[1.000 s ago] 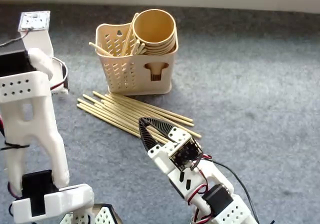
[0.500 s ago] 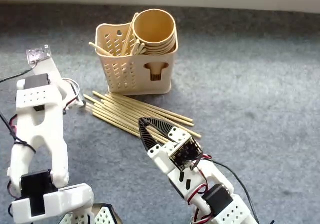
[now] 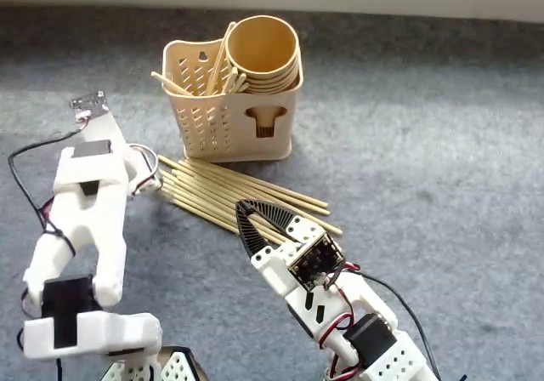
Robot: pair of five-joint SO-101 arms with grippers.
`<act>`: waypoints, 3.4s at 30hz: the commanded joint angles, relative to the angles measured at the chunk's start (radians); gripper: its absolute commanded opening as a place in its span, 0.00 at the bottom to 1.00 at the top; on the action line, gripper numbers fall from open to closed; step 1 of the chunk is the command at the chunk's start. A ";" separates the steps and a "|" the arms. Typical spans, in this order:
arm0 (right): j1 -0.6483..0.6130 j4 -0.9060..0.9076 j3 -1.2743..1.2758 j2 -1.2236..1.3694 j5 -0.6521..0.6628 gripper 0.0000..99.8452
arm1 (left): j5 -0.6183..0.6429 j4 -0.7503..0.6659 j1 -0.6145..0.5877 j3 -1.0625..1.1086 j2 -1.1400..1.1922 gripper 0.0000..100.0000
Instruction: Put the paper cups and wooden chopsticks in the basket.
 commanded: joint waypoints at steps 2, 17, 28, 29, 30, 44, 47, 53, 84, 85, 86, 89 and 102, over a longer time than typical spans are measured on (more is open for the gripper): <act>-0.010 0.002 0.085 -0.018 0.009 0.01 | 0.009 -0.012 0.022 -0.150 0.122 0.17; -0.010 0.002 0.084 -0.018 0.009 0.01 | 0.003 0.196 -0.016 -0.397 0.403 0.17; -0.010 0.002 0.084 -0.018 0.009 0.01 | -0.051 0.273 -0.041 -0.387 0.412 0.17; -0.010 0.002 0.084 -0.018 0.009 0.01 | -0.051 0.273 -0.051 -0.387 0.412 0.17; -0.010 0.002 0.084 -0.018 0.009 0.01 | -0.052 0.270 -0.059 -0.387 0.412 0.17; -0.010 0.002 0.085 -0.018 0.009 0.01 | -0.051 0.216 -0.022 -0.389 0.415 0.00; -0.010 0.002 0.087 -0.018 0.009 0.01 | -0.052 0.216 -0.019 -0.389 0.415 0.01; -0.010 0.002 0.087 -0.018 0.009 0.01 | -0.052 0.222 -0.019 -0.389 0.404 0.01; -0.010 0.002 0.093 -0.018 0.009 0.01 | -0.046 0.226 -0.018 -0.433 -0.147 0.01; -0.010 0.002 0.093 -0.018 0.009 0.01 | -0.046 0.226 -0.018 -0.433 -0.171 0.01; -0.010 0.002 0.093 -0.016 0.009 0.01 | -0.046 0.226 -0.018 -0.433 -0.197 0.01; -0.010 0.002 0.093 -0.016 0.009 0.01 | -0.046 0.224 -0.008 -0.440 -0.272 0.01; -0.010 0.002 0.093 -0.013 0.009 0.01 | -0.046 0.109 0.085 -0.544 -0.545 0.01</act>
